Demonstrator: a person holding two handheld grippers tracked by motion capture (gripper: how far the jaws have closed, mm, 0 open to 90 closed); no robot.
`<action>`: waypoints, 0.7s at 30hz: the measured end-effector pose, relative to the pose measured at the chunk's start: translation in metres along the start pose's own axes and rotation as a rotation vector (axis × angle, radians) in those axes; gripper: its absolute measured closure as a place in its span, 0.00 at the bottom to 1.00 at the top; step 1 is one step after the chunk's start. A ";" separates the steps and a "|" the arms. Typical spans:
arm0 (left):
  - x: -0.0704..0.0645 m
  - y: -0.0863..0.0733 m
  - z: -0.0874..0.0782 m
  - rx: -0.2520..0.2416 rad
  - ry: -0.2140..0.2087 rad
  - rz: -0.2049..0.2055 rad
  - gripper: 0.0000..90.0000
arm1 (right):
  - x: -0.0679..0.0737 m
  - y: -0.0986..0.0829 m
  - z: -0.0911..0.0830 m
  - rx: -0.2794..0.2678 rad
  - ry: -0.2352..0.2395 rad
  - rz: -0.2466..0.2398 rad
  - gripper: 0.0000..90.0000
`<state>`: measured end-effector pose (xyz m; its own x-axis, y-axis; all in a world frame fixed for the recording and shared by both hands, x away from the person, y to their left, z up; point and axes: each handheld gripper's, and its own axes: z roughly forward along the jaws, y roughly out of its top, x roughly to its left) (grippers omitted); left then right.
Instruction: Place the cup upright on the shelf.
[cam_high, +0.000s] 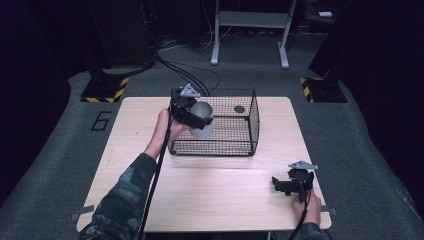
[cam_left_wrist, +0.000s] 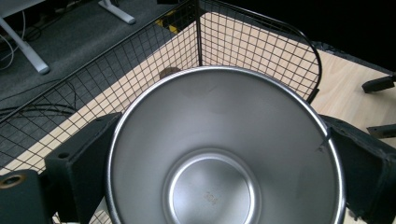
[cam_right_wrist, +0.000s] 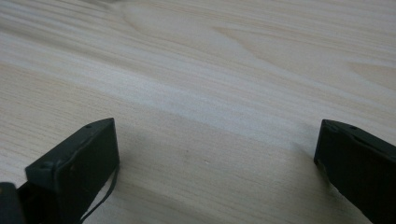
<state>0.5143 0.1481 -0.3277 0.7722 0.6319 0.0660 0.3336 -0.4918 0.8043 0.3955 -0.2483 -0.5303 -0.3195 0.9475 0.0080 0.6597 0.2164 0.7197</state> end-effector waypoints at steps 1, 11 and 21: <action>0.001 0.001 0.001 0.003 0.000 -0.003 0.07 | 0.000 0.000 0.000 -0.001 0.001 0.000 0.00; 0.011 0.001 0.019 0.029 0.011 -0.011 0.07 | 0.000 0.000 0.000 -0.001 0.002 0.000 0.00; 0.015 -0.001 0.037 0.052 0.000 -0.023 0.07 | 0.000 0.000 0.000 -0.001 0.001 0.000 0.00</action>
<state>0.5461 0.1356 -0.3494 0.7644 0.6430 0.0480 0.3784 -0.5077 0.7740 0.3955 -0.2484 -0.5303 -0.3202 0.9473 0.0089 0.6592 0.2161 0.7203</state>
